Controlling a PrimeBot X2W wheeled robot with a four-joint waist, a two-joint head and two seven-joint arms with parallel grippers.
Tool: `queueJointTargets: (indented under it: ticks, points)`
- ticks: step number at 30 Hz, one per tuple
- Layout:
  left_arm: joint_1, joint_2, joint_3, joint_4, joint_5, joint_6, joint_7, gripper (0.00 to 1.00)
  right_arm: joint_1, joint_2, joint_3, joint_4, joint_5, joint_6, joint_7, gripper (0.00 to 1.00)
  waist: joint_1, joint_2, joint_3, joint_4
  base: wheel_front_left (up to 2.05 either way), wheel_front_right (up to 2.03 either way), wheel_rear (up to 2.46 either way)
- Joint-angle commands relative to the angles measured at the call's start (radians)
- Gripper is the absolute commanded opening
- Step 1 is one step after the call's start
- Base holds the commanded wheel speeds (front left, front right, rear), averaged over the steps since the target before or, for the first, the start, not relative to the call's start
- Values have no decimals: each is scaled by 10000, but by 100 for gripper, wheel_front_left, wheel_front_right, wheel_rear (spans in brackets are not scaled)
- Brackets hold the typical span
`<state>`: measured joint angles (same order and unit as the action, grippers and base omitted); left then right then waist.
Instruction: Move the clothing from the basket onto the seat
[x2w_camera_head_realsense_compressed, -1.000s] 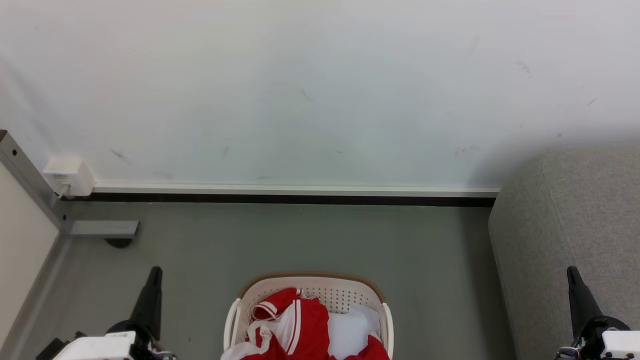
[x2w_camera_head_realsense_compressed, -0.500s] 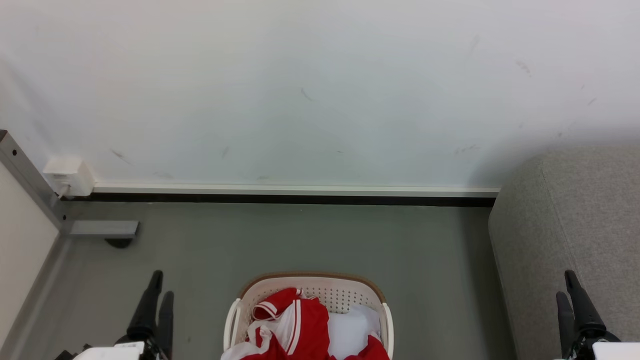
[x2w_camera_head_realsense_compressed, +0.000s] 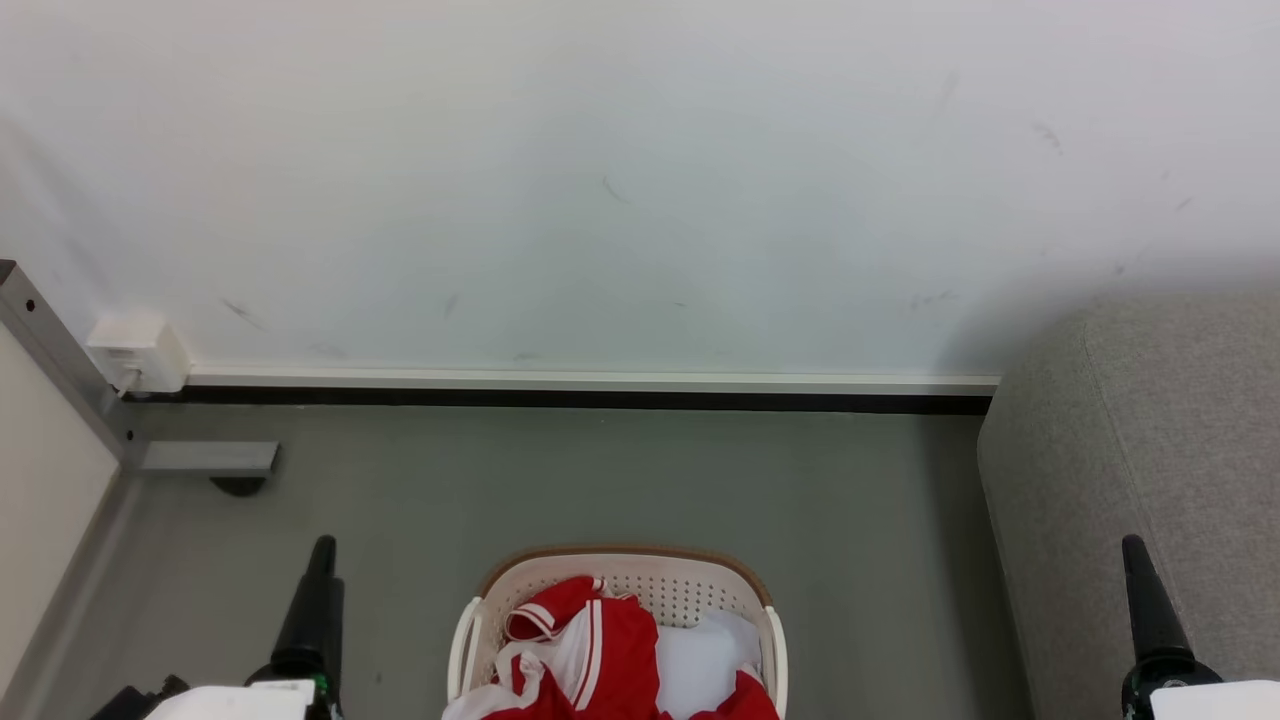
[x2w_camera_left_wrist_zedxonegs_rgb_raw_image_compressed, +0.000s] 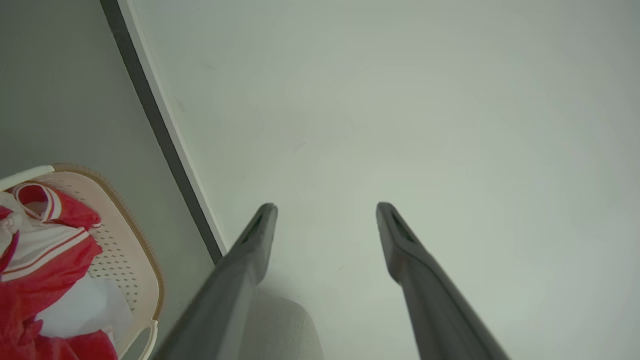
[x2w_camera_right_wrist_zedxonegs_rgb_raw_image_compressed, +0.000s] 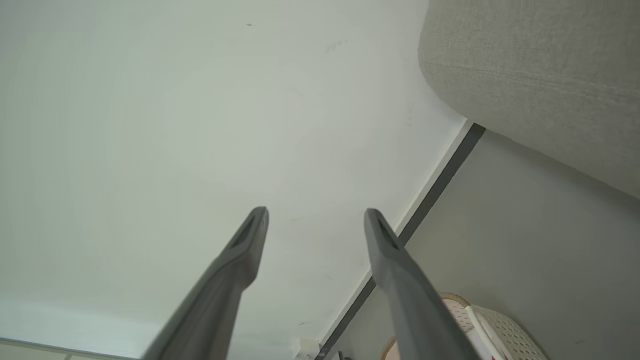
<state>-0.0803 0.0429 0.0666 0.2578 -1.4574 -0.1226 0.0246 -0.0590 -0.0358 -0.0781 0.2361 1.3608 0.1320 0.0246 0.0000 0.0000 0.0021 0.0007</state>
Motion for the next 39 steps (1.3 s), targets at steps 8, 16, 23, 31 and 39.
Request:
queueJointTargets:
  ticks: [8, 16, 23, 31, 39]
  points:
    - [-65, 57, -152, -362, 1965, 196, -400, 100, -18, -212, 275, -615, -2638, -5, -400, 100, 0, 0, -18, 22, 0, 0, 0]
    - [-16, 68, -416, -392, 4169, 328, -707, 100, 60, -451, 658, -754, -4895, -7, -705, 100, 0, 0, -52, 51, 0, 0, 0]
    - [48, 155, -621, -349, 5926, 411, -948, 100, 14, -626, 979, -583, -6513, -8, -947, 100, 0, 0, -85, 49, 0, 0, 0]
    - [78, 366, -928, -133, 7461, 556, -1210, 100, -71, -720, 1203, -324, -7908, -10, -1206, 100, 0, 0, -150, 69, 0, 0, 0]
    - [106, 632, -1304, 111, 8935, 723, -1538, 100, -103, -728, 1460, -108, -9227, -12, -1539, 100, 0, 0, -246, 72, 0, 0, 0]
